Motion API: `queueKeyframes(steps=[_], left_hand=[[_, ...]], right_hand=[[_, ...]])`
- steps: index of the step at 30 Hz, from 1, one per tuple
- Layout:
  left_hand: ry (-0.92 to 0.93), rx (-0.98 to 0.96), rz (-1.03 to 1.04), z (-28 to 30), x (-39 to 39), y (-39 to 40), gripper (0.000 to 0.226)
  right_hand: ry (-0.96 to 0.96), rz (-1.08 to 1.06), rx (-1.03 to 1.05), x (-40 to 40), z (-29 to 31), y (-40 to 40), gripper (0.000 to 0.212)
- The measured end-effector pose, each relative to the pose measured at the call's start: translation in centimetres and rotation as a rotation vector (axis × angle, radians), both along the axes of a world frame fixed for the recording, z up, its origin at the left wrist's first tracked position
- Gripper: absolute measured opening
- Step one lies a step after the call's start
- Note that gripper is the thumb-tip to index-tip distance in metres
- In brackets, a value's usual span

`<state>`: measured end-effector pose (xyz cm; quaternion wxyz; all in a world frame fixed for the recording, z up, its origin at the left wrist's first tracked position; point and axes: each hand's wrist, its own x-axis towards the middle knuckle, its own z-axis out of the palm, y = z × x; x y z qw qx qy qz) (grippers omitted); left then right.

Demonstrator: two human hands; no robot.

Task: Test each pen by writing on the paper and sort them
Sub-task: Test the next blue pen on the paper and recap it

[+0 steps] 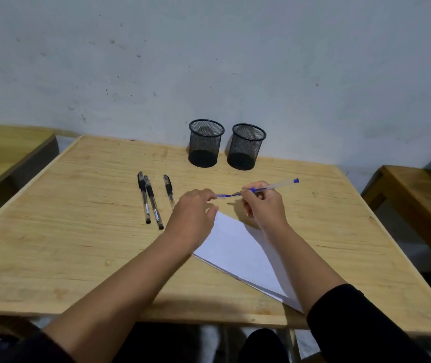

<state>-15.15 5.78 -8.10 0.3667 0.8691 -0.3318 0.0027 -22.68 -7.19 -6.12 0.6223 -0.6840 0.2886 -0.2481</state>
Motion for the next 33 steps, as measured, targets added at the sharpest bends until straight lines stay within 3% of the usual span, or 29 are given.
queueKeyframes(steps=[5,10,20,26,33], left_hand=[[0.007,0.136,-0.018,-0.3,2.5,-3.3,0.033],[0.019,0.201,-0.021,-0.8,3.5,-4.5,0.017],[0.118,-0.076,-0.014,1.0,2.3,-4.2,0.015],[0.111,-0.146,-0.059,2.3,1.1,-3.7,0.014],[0.116,-0.233,-0.079,3.0,0.0,-3.0,0.018]], right_hand=[[0.028,-0.06,0.149,-0.3,1.0,-1.1,0.015],[0.04,-0.086,0.206,-0.8,0.7,-2.0,0.015],[-0.042,-0.045,0.213,-0.2,1.2,-2.0,0.013],[-0.038,-0.007,0.179,-0.2,1.4,-1.7,0.009],[-0.133,0.101,0.13,-0.9,2.3,-1.0,0.019]])
